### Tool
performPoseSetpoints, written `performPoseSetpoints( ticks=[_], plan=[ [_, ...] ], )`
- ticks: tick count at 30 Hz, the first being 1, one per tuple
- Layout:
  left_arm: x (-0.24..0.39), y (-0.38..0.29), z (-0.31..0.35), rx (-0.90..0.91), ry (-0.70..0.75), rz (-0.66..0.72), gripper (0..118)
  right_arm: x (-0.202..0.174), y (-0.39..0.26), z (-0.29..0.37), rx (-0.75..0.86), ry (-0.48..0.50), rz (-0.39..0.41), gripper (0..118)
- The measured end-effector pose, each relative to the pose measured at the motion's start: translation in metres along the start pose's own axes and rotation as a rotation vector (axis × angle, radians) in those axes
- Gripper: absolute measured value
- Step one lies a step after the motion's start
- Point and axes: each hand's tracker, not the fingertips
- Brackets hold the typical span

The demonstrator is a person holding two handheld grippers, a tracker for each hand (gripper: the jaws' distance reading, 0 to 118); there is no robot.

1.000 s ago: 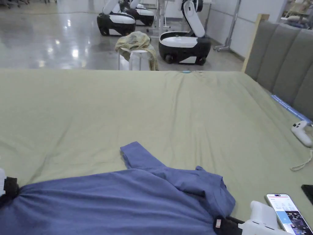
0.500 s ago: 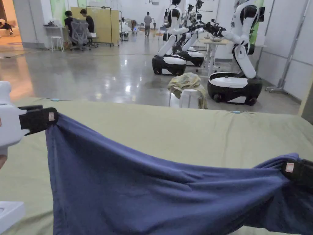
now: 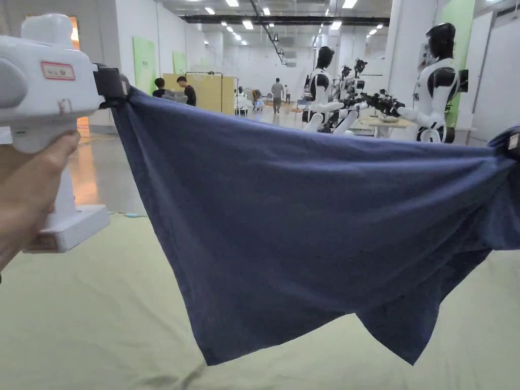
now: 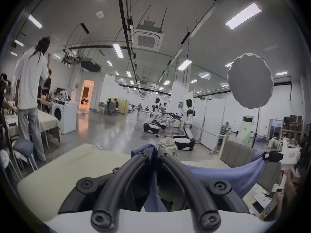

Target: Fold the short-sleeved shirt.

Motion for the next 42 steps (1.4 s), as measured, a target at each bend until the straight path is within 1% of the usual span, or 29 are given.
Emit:
performPoseSetpoints(
  ticks=[1,2,3,5,6,7,9,12,13,16,19,22,23,24,25,27,28,31,32,33,35,36,38,40,41,42],
  plan=[
    [0.003,0.004,-0.009,0.003,0.007,-0.002,5,-0.005,0.008,-0.01,0.008,-0.04,0.038,9],
    [0.005,0.007,-0.018,0.007,0.008,-0.006,5,-0.009,0.016,-0.019,0.012,-0.054,0.061,9],
    [0.007,0.01,-0.027,0.002,0.014,-0.009,5,-0.011,0.023,-0.026,0.017,-0.047,0.062,9],
    [0.007,0.01,-0.047,0.002,0.017,-0.008,5,-0.014,0.036,-0.045,0.015,-0.06,0.055,9],
    [0.008,0.01,-0.055,-0.001,0.034,-0.019,5,-0.014,0.04,-0.052,0.02,-0.057,0.041,9],
    [0.023,0.005,-0.05,-0.006,0.038,-0.017,5,-0.014,0.044,-0.062,0.024,-0.05,0.028,9],
    [0.022,-0.001,-0.065,-0.019,0.047,-0.022,5,-0.015,0.048,-0.079,0.026,-0.068,-0.003,9],
    [0.014,-0.009,-0.086,-0.033,0.039,0.021,5,-0.015,0.048,-0.109,-0.007,-0.089,0.0,9],
    [0.012,-0.014,-0.093,-0.043,0.045,0.023,5,-0.015,0.045,-0.118,-0.018,-0.092,-0.011,9],
    [0.009,-0.034,-0.11,-0.082,0.054,0.004,5,-0.016,0.024,-0.141,-0.042,-0.098,-0.01,8],
    [0.004,-0.071,-0.126,-0.156,0.072,-0.014,5,-0.014,-0.014,-0.165,-0.124,-0.103,0.035,8],
    [-0.005,-0.115,-0.139,-0.257,0.074,0.017,5,-0.009,-0.062,-0.186,-0.209,-0.087,0.035,8],
    [-0.009,-0.126,-0.139,-0.28,0.065,0.034,5,-0.009,-0.078,-0.187,-0.187,-0.089,0.04,8],
    [-0.01,-0.135,-0.138,-0.297,0.068,0.031,5,-0.01,-0.09,-0.188,-0.222,-0.093,0.065,8],
    [-0.012,-0.143,-0.133,-0.295,0.067,0.033,5,-0.008,-0.101,-0.187,-0.233,-0.084,0.066,8],
    [-0.018,-0.155,-0.118,-0.294,0.039,0.062,5,-0.003,-0.119,-0.178,-0.253,-0.068,0.052,8],
    [-0.02,-0.163,-0.107,-0.279,0.029,0.056,5,-0.001,-0.13,-0.168,-0.255,-0.061,0.042,8],
    [-0.027,-0.197,-0.057,-0.32,-0.014,0.069,5,0.011,-0.167,-0.121,-0.27,-0.033,0.009,8],
    [-0.031,-0.212,-0.034,-0.335,-0.016,0.075,5,0.014,-0.184,-0.099,-0.301,-0.012,0.017,8],
    [-0.034,-0.227,-0.013,-0.349,-0.021,0.082,5,0.016,-0.2,-0.079,-0.3,-0.027,0.01,8],
    [-0.035,-0.262,0.035,-0.397,-0.001,0.088,5,0.02,-0.239,-0.032,-0.386,-0.025,0.039,8],
    [-0.036,-0.277,0.055,-0.399,0.017,0.086,5,0.02,-0.257,-0.013,-0.401,-0.044,0.043,8],
    [-0.038,-0.307,0.093,-0.482,0.021,0.101,5,0.018,-0.298,0.028,-0.488,-0.061,-0.012,8],
    [-0.04,-0.33,0.123,-0.531,0.013,0.116,5,0.022,-0.333,0.061,-0.544,-0.081,-0.116,8],
    [-0.041,-0.341,0.139,-0.568,0.015,0.127,5,0.024,-0.349,0.076,-0.579,-0.087,-0.143,8],
    [-0.041,-0.349,0.151,-0.579,0.011,0.117,5,0.024,-0.36,0.089,-0.587,-0.118,-0.172,8]
  ],
)
